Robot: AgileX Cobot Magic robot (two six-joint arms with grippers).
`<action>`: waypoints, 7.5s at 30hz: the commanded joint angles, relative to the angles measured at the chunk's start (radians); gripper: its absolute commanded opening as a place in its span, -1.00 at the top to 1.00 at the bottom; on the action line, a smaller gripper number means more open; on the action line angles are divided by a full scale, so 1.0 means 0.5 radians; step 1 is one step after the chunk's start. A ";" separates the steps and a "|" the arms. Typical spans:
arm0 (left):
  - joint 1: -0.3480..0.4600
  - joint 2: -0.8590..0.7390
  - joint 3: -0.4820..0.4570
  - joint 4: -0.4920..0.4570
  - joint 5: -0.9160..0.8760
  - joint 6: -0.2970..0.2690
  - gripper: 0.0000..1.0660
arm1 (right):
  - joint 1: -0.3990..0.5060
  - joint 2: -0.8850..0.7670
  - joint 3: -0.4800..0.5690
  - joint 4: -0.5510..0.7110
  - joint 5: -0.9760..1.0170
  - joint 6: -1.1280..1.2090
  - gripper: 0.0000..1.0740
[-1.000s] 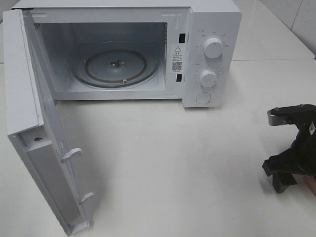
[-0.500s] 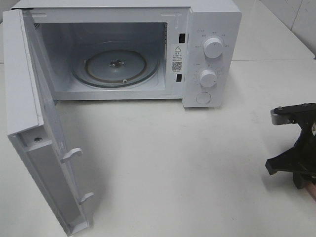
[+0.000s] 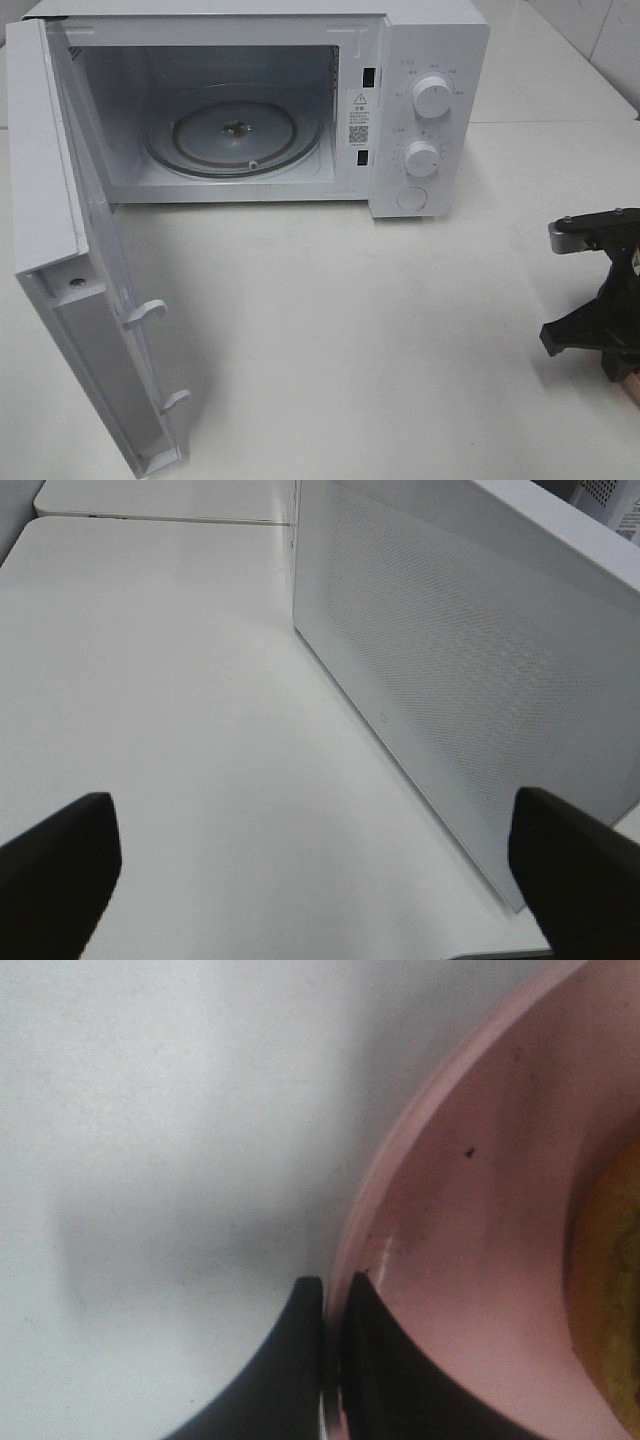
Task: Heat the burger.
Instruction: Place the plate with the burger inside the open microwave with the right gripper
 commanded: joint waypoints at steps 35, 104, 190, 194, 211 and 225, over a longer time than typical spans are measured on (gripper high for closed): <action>-0.010 -0.034 0.006 -0.012 -0.026 0.000 -0.83 | 0.654 -0.254 0.116 -0.778 0.566 0.848 1.00; -0.010 -0.034 0.006 -0.012 -0.026 0.000 -0.83 | 2.424 -0.692 0.170 -0.808 1.026 0.470 1.00; -0.010 -0.034 0.006 -0.012 -0.026 0.000 -0.83 | 1.204 -0.688 0.066 0.246 -0.480 -3.218 1.00; -0.010 -0.034 0.006 -0.012 -0.026 0.000 -0.83 | 1.158 -0.686 0.064 0.400 -0.534 -3.406 1.00; -0.010 -0.034 0.006 -0.012 -0.026 0.000 -0.83 | 1.158 -0.502 -0.068 0.262 -0.662 -3.372 1.00; -0.010 -0.034 0.006 -0.012 -0.026 0.000 -0.83 | 1.158 -0.220 -0.338 0.224 -0.668 -3.328 1.00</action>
